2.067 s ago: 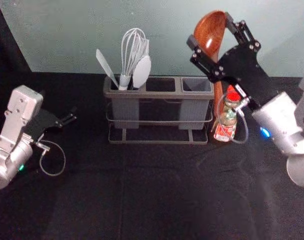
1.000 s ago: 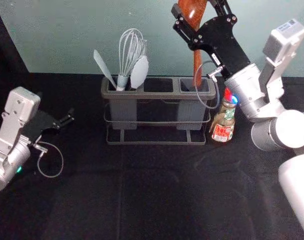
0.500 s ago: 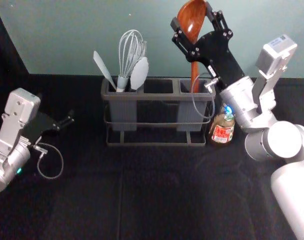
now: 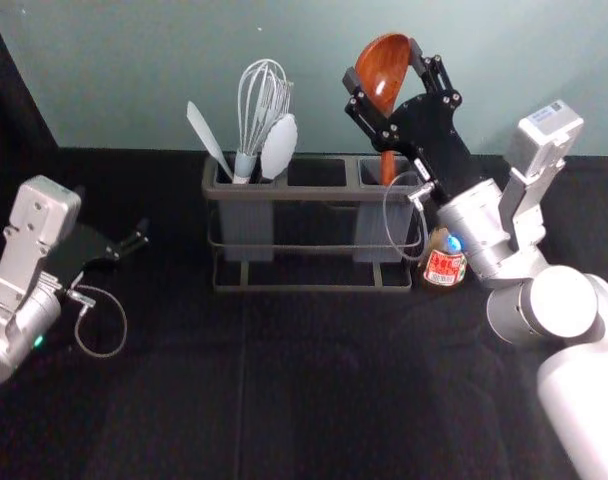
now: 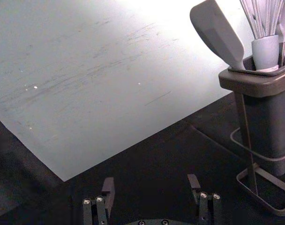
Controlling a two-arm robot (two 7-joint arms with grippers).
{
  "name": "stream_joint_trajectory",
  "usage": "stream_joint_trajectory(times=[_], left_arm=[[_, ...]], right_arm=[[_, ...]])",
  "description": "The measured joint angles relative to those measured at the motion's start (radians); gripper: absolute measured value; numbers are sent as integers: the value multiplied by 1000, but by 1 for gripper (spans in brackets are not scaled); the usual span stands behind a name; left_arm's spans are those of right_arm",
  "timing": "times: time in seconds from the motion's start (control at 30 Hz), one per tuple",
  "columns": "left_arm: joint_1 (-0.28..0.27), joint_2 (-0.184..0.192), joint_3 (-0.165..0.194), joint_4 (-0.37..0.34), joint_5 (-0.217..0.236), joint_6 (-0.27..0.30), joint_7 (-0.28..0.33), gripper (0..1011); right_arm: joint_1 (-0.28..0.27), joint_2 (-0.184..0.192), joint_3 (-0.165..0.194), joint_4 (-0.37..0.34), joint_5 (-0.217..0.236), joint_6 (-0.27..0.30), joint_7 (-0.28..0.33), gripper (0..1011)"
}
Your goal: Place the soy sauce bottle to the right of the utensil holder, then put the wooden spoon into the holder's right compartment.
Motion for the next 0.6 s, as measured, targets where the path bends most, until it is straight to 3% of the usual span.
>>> stream_joint_trajectory(times=[0.6], left_arm=[[0, 0, 0, 0, 0, 0, 0, 1011]], right_arm=[[-36, 0, 16, 3, 1, -12, 3, 839]])
